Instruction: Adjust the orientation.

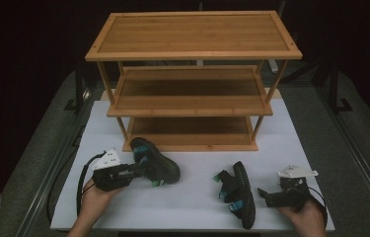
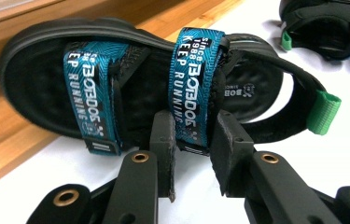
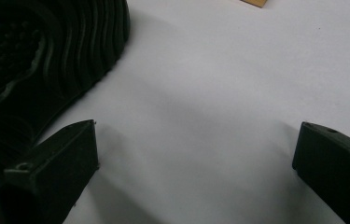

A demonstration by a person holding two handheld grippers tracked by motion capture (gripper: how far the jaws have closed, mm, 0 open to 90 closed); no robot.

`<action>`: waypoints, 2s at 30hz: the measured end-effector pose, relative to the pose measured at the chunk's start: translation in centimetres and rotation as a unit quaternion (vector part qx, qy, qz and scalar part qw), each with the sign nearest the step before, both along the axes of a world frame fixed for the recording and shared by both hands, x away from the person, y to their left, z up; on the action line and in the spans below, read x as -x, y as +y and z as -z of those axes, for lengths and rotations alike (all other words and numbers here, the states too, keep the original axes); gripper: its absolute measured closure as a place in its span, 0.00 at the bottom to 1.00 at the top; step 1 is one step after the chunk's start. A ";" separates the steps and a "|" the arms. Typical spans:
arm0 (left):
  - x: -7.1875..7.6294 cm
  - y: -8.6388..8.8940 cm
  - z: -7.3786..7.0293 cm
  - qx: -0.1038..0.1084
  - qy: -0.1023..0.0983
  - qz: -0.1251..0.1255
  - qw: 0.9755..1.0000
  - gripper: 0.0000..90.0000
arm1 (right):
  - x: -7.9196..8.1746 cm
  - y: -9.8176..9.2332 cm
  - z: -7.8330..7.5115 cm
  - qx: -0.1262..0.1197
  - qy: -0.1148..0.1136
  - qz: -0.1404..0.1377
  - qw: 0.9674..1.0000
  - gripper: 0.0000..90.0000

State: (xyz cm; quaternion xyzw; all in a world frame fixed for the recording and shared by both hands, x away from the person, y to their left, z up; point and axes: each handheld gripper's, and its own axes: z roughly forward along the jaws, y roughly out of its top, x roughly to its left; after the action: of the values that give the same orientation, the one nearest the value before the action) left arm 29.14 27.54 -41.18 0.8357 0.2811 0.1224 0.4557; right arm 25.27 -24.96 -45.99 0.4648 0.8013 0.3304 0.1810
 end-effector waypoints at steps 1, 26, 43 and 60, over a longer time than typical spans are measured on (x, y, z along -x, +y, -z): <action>0.0 0.0 0.0 0.000 0.000 0.000 1.000 0.79 | 0.0 0.0 0.0 0.000 0.000 0.000 1.000 0.00; -4.1 -3.6 -1.2 0.026 0.004 0.002 1.000 0.77 | 0.0 0.0 0.0 -0.001 0.001 0.000 1.000 0.00; -5.4 -5.4 -1.1 0.032 -0.007 0.012 0.999 0.68 | 0.0 0.0 0.0 0.000 0.000 0.000 1.000 0.00; -3.3 -9.8 -3.3 0.019 0.017 0.087 0.996 0.50 | 0.0 0.0 0.0 -0.001 0.000 0.000 1.000 0.00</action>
State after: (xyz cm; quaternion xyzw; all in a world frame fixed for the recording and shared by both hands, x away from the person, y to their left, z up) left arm 32.42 17.75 -37.87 0.8499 0.2171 0.0629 0.4760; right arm 25.27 -24.98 -45.99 0.4646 0.8013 0.3309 0.1804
